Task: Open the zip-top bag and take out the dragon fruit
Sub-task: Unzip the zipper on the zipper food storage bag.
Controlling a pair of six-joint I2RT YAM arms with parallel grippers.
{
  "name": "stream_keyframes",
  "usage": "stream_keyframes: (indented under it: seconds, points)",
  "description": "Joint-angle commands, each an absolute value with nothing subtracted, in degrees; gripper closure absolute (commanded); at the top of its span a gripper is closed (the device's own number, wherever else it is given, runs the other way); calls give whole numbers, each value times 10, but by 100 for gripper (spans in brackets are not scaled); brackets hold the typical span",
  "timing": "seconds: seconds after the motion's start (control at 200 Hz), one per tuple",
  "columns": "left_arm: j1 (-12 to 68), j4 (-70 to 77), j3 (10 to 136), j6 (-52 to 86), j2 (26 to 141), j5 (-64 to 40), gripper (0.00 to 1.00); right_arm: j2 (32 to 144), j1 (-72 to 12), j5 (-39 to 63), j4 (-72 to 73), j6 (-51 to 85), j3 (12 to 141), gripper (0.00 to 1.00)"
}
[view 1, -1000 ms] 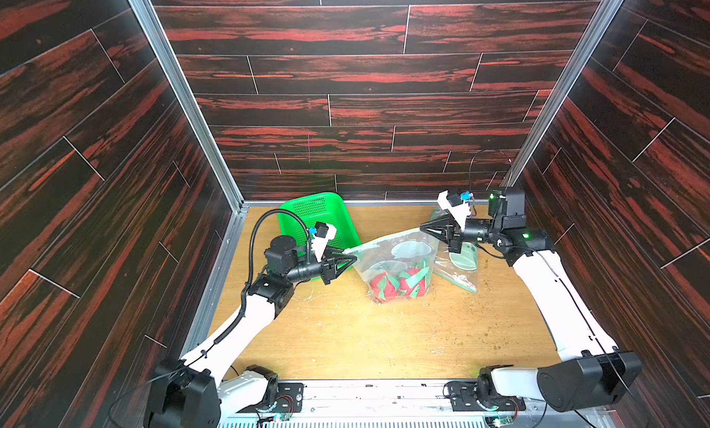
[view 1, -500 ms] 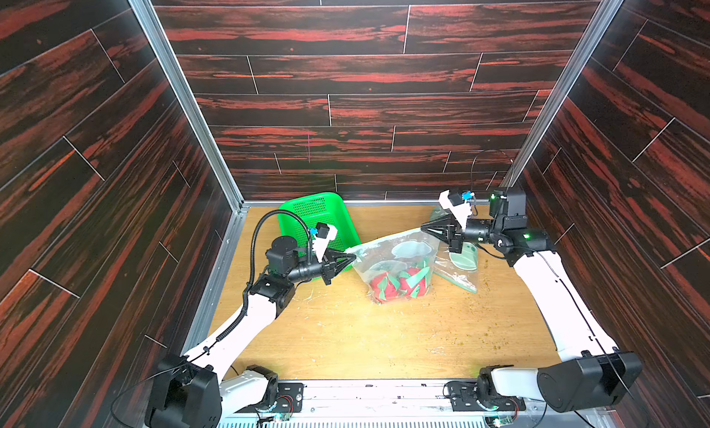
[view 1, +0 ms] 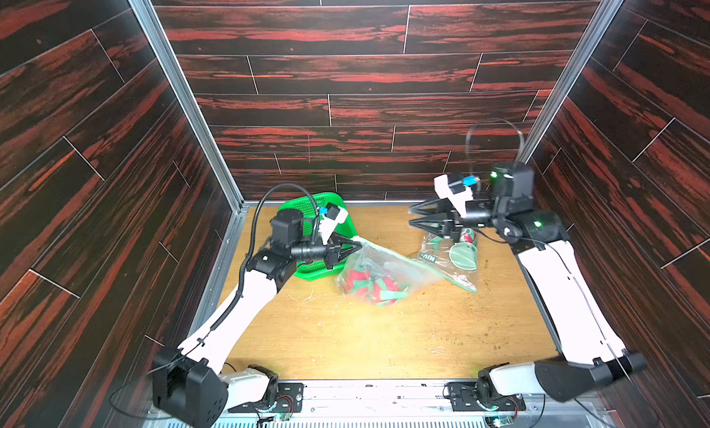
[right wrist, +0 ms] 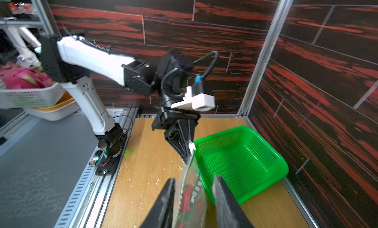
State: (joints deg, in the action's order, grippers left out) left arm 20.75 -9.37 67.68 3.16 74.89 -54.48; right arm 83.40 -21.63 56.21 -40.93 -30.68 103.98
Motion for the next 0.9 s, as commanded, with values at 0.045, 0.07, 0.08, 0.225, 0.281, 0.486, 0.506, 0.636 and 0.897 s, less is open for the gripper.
stream_keyframes:
  seconds: [0.045,0.07,0.08,0.225,0.281,0.486,0.506,0.636,0.897]
  points:
    - [218,-153,735,-7,761,-569,100,877,-257,524,-463,-337,1057,64]
    - [219,-158,740,-8,763,-568,100,882,-260,518,-460,-335,1056,64]
    - [220,-159,742,-8,764,-567,100,883,-261,516,-457,-334,1056,64]
    - [225,-171,758,-6,771,-563,100,898,-286,497,-428,-324,1038,64]
    - [225,-171,761,-4,772,-564,100,901,-290,497,-412,-320,1029,64]
    - [228,-178,775,3,783,-577,100,928,-300,530,-400,-323,1029,64]
    - [228,-180,777,3,784,-578,100,930,-301,532,-401,-323,1029,64]
    - [229,-190,787,-1,787,-575,100,945,-311,548,-401,-323,1028,64]
    - [229,-190,790,-8,784,-575,100,963,-321,566,-401,-327,1029,74]
